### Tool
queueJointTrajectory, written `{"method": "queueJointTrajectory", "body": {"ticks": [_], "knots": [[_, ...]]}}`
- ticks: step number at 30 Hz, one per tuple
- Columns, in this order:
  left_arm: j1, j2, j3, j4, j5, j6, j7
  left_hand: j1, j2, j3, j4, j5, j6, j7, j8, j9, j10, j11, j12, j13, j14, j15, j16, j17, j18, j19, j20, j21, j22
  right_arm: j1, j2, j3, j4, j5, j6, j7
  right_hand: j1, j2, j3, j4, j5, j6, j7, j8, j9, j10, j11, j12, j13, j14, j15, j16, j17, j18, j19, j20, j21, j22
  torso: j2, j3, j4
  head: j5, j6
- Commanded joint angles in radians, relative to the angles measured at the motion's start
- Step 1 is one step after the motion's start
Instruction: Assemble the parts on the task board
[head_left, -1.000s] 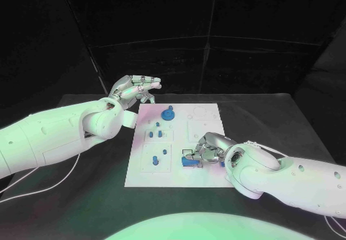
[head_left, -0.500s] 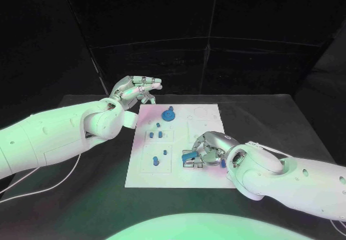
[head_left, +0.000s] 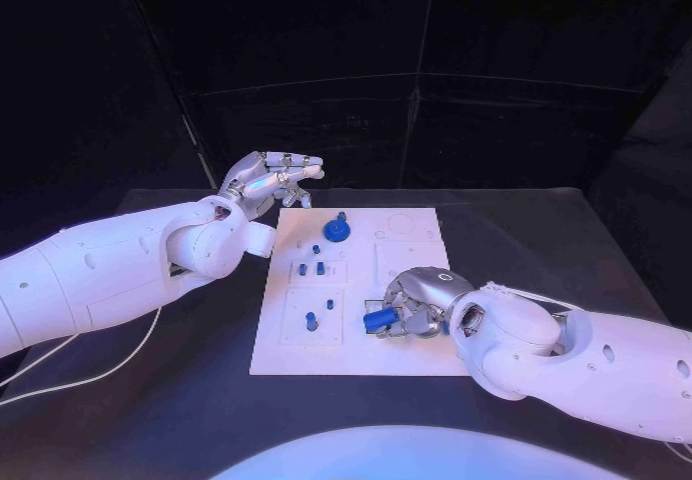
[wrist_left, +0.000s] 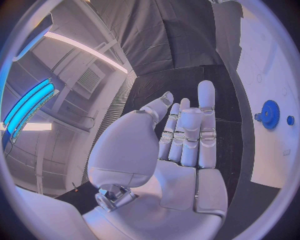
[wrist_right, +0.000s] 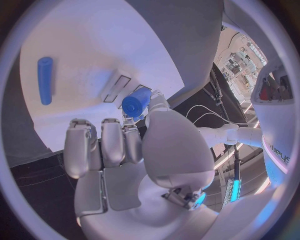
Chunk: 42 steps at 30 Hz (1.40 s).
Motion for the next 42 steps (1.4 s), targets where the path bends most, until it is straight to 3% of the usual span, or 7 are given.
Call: {"method": "queueJointTrajectory", "body": {"ticks": [1,8,13,21,25,29,42], "knots": [[0.002,-0.001,0.001,0.002,0.002,0.01,0.002,0.005,-0.003,-0.001,0.006,0.001,0.0,-0.001,0.004,0.0,-0.006,-0.002,0.005,-0.001,0.002,0.002,0.005,0.0,0.006,0.008,0.0,-0.005,-0.002,0.002,0.002,0.0,0.0,-0.085,0.035,-0.026,0.027,0.008,0.004,-0.007,0.02,0.01,-0.001,-0.008,0.001,-0.001,-0.002,-0.007,0.111,0.044,-0.001,-0.005,0.002,-0.004,0.005,0.003,-0.005,0.0,0.0,-0.0004,-0.0006,0.002,0.0],[0.002,-0.002,0.0,0.003,0.002,0.011,0.002,0.005,-0.003,-0.001,0.006,0.001,0.0,-0.001,0.004,0.0,-0.006,-0.002,0.005,-0.001,0.002,0.002,0.005,0.0,0.006,0.008,0.0,-0.005,-0.002,0.002,0.004,0.0,0.0,-0.103,0.012,-0.057,0.064,0.032,0.008,-0.021,0.06,0.031,-0.004,-0.009,0.004,0.002,-0.006,-0.006,0.115,0.045,-0.004,-0.005,0.003,-0.005,0.006,0.0,-0.004,0.002,0.0,0.0003,-0.0003,0.001,0.0],[0.002,-0.002,0.0,0.003,0.002,0.011,0.002,0.005,-0.003,-0.001,0.006,0.001,0.0,-0.001,0.004,0.0,-0.006,-0.002,0.005,-0.001,0.002,0.002,0.005,0.0,0.006,0.008,0.0,-0.005,-0.002,0.002,0.003,0.0,0.002,-0.108,-0.015,-0.067,0.081,0.05,0.016,-0.027,0.076,0.08,-0.017,0.013,0.015,0.007,-0.016,-0.003,0.121,0.045,-0.011,-0.006,0.005,-0.005,0.008,-0.005,-0.003,0.006,0.0,0.0005,-0.0008,0.0,-0.001],[0.002,-0.003,0.0,0.003,0.002,0.01,0.003,0.005,-0.003,-0.001,0.006,0.001,0.0,-0.001,0.004,0.0,-0.006,-0.002,0.005,-0.001,0.002,0.002,0.005,0.0,0.006,0.008,0.0,-0.005,-0.002,0.002,0.001,0.0,0.007,-0.109,-0.047,-0.073,0.059,0.062,0.009,-0.001,0.183,0.135,-0.046,0.054,0.035,0.014,-0.042,0.0,0.128,0.046,-0.031,-0.008,0.006,-0.006,0.011,-0.024,0.0,0.01,0.0,0.0004,-0.0011,-0.003,-0.001],[0.002,-0.003,0.0,0.003,0.002,0.01,0.002,0.005,-0.003,-0.001,0.006,0.001,0.0,-0.001,0.004,0.0,-0.006,-0.002,0.005,-0.001,0.002,0.002,0.005,0.0,0.006,0.008,0.0,-0.005,-0.002,0.002,-0.001,0.0,0.008,-0.109,-0.054,-0.077,0.031,0.068,-0.006,0.01,0.266,0.138,-0.054,0.071,0.044,0.015,-0.049,-0.003,0.126,0.047,-0.038,-0.008,0.008,-0.008,0.015,-0.031,0.003,0.016,0.0,0.0001,-0.0003,-0.005,-0.001],[0.002,-0.003,0.0,0.004,0.002,0.01,0.002,0.005,-0.003,-0.001,0.006,0.001,0.0,-0.001,0.004,0.0,-0.006,-0.002,0.005,-0.001,0.002,0.002,0.005,0.0,0.006,0.008,0.0,-0.005,-0.002,0.002,-0.001,0.0,0.007,-0.107,-0.054,-0.083,0.001,0.078,-0.02,0.011,0.305,0.145,-0.06,0.086,0.051,0.022,-0.055,0.002,0.131,0.047,-0.042,-0.009,0.01,-0.01,0.02,-0.035,0.009,0.028,0.0,-0.0003,0.0002,-0.006,-0.002],[0.002,-0.005,0.0,0.006,0.002,0.013,-0.001,0.005,-0.003,-0.001,0.007,0.001,-0.002,-0.001,0.004,-0.001,-0.009,-0.001,0.006,-0.001,0.002,0.003,0.005,-0.002,0.006,0.009,0.0,-0.006,-0.002,0.002,0.001,0.0,-0.012,-0.051,-0.062,-0.11,-0.063,0.099,-0.052,0.013,0.315,0.176,-0.08,0.124,0.077,0.045,-0.071,0.026,0.159,0.049,-0.054,-0.01,0.012,-0.014,0.03,-0.046,0.021,0.049,0.0,-0.0013,0.0,-0.011,-0.004]]}}
